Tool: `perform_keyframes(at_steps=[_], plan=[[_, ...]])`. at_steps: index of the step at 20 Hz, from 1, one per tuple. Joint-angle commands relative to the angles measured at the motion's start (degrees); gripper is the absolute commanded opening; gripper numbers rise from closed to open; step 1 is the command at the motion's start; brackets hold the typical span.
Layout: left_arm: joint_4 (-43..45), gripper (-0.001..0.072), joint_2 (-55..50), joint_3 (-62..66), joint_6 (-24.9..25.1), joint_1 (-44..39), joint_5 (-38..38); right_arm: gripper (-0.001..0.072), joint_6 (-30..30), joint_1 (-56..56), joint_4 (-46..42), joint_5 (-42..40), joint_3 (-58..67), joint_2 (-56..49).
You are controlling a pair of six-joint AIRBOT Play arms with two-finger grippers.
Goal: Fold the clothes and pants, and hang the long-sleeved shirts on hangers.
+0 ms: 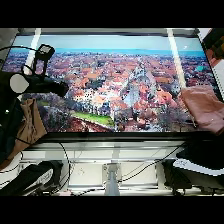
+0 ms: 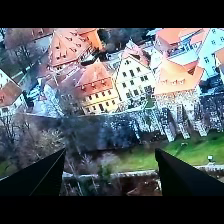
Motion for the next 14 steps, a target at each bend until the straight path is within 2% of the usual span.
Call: perform_keyframes(at_steps=[1, 4, 7, 10, 11, 12, 14], plan=[[0.1, 0.0613, 0.0, 0.1, 0.0, 0.0, 0.0, 0.0693, 0.2, -0.2, -0.7, 1.3, -1.3, 0.1], [0.1, 0.0613, 0.0, 0.1, 0.0, 0.0, 0.0, 0.0670, -0.7, -0.2, 5.1, 0.7, -1.1, 0.1], [0.1, 0.0613, 0.0, 0.1, 0.0, 0.0, 0.0, 0.0485, -2.8, 1.6, 16.9, -2.5, 0.8, 0.1], [0.1, 0.0613, 0.0, 0.1, 0.0, 0.0, 0.0, 0.0144, -5.4, 8.4, 19.9, -5.2, 6.9, 0.1], [0.1, 0.0613, 0.0, 0.1, 0.0, 0.0, 0.0, 0.0054, -6.0, 11.2, 19.9, -6.4, 9.5, 0.1], [0.1, 0.0613, 0.0, 0.1, 0.0, 0.0, 0.0, 0.0030, -6.6, 14.4, 19.8, -7.5, 12.4, 0.1], [0.1, 0.0613, 0.0, 0.1, 0.0, 0.0, 0.0, 0.0030, -6.8, 20.6, 19.8, -10.1, 18.4, 0.2]])
